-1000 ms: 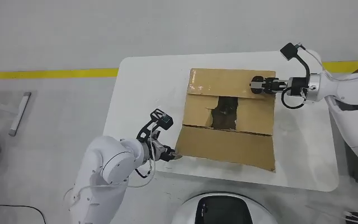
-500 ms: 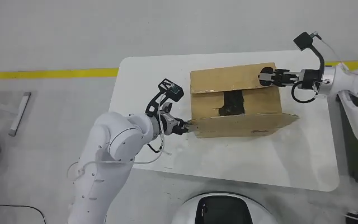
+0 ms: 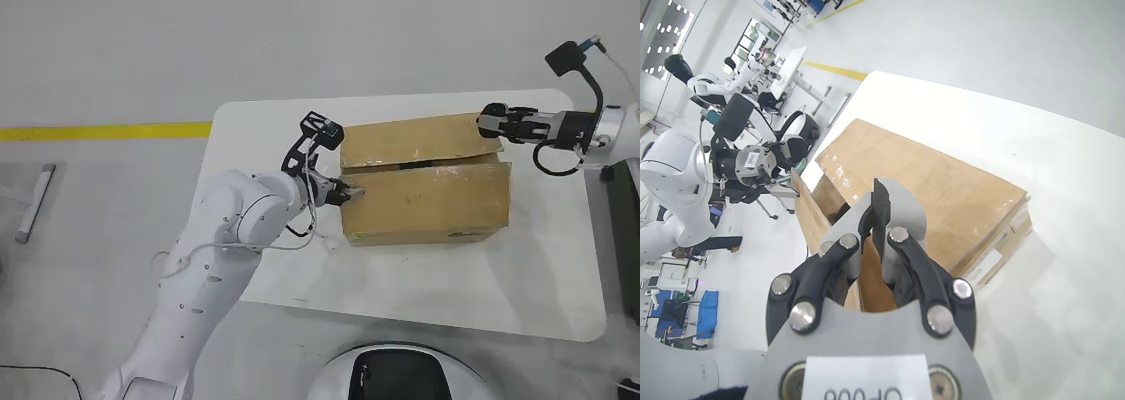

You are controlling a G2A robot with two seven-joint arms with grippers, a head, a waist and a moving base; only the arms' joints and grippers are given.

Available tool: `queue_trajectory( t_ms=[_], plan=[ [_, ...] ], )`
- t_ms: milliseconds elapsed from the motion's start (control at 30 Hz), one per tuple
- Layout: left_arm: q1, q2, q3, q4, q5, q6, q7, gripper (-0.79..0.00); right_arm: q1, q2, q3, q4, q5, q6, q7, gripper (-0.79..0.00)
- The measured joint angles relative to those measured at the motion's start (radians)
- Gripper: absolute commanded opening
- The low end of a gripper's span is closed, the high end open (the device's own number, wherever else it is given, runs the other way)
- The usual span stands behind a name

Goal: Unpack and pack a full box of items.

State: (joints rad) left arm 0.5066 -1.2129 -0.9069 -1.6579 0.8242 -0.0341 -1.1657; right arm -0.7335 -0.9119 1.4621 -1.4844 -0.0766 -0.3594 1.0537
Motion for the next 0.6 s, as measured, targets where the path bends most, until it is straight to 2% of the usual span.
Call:
queue_trajectory(
  t_ms=[233,333,433,600],
  plan=[
    [-0.021,-0.012,0.033,0.059,0.022,0.0,0.021,0.0,-0.17,-0.002,0.041,-0.165,-0.069,-0.104,-0.289,-0.785],
    [-0.023,-0.016,0.036,0.07,0.026,0.005,0.031,0.0,-0.24,-0.005,0.018,-0.237,-0.232,-0.096,-0.406,-0.785],
    [-0.026,-0.019,0.04,0.077,0.028,0.005,0.033,0.0,-0.291,-0.013,-0.037,-0.286,-0.421,-0.041,-0.532,-0.785],
    [-0.03,-0.024,0.043,0.087,0.037,0.003,0.035,0.0,-0.32,-0.032,-0.153,-0.281,-0.686,0.047,-0.688,-0.785]
  ],
)
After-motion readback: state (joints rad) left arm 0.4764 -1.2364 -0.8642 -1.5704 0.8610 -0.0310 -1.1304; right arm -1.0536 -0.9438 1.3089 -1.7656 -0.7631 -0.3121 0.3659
